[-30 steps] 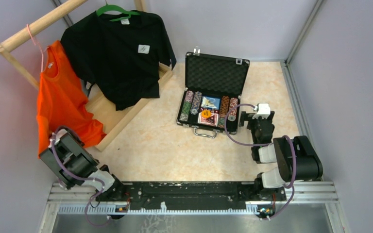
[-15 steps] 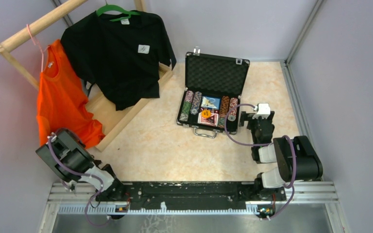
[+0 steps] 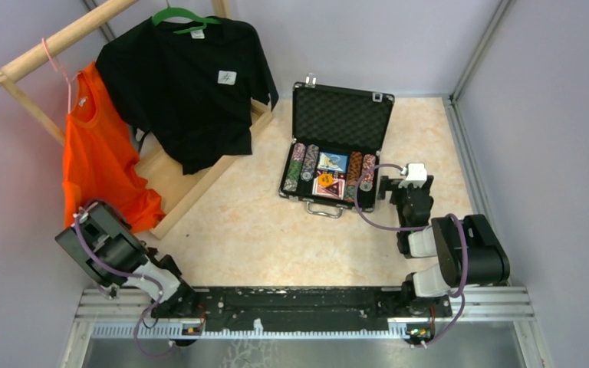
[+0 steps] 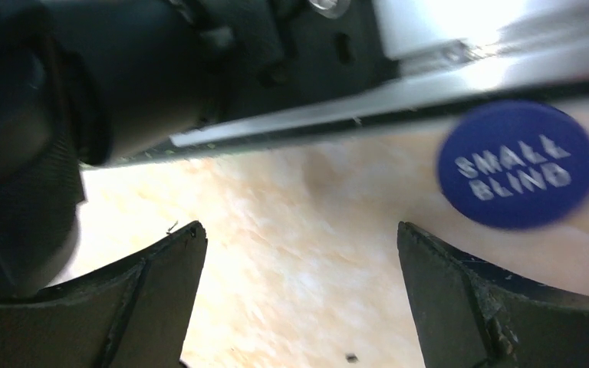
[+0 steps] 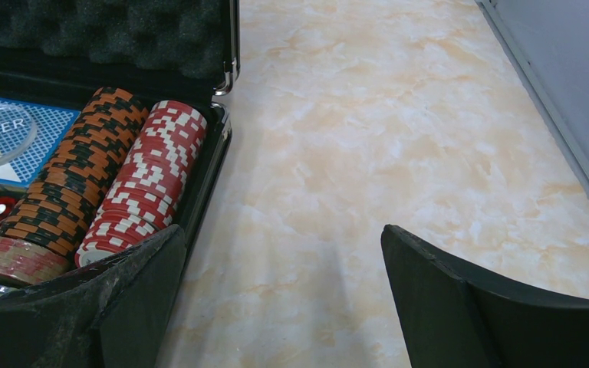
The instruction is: Pack up texas hold em set
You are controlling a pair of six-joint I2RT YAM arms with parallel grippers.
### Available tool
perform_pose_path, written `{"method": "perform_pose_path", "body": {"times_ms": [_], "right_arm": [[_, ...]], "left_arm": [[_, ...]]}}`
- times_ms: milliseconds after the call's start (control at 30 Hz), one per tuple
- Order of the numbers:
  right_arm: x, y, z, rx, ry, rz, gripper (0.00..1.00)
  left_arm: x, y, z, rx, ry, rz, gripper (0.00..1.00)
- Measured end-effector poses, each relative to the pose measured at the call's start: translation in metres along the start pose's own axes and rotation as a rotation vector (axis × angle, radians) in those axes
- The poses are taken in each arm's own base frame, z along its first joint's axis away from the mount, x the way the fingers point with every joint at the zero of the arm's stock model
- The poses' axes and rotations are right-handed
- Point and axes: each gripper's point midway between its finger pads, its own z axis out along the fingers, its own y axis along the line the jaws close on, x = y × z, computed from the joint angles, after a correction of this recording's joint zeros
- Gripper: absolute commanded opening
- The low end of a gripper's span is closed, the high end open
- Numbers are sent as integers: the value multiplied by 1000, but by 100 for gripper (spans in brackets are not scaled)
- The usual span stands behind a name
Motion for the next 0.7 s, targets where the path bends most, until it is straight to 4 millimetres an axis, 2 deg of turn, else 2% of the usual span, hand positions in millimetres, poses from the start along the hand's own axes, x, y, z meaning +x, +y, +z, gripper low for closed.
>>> {"method": "perform_pose_path", "body": {"times_ms": [267, 500, 700], "right_arm": [[0, 0, 0, 0, 0, 0, 99], [0, 0, 0, 0, 0, 0, 99], [0, 0, 0, 0, 0, 0, 99]], "left_arm": [[-1, -37, -48, 207, 31, -32, 99], [-17, -41, -45, 220, -22, -60, 99], [-39, -42, -42, 227, -60, -66, 99]]}}
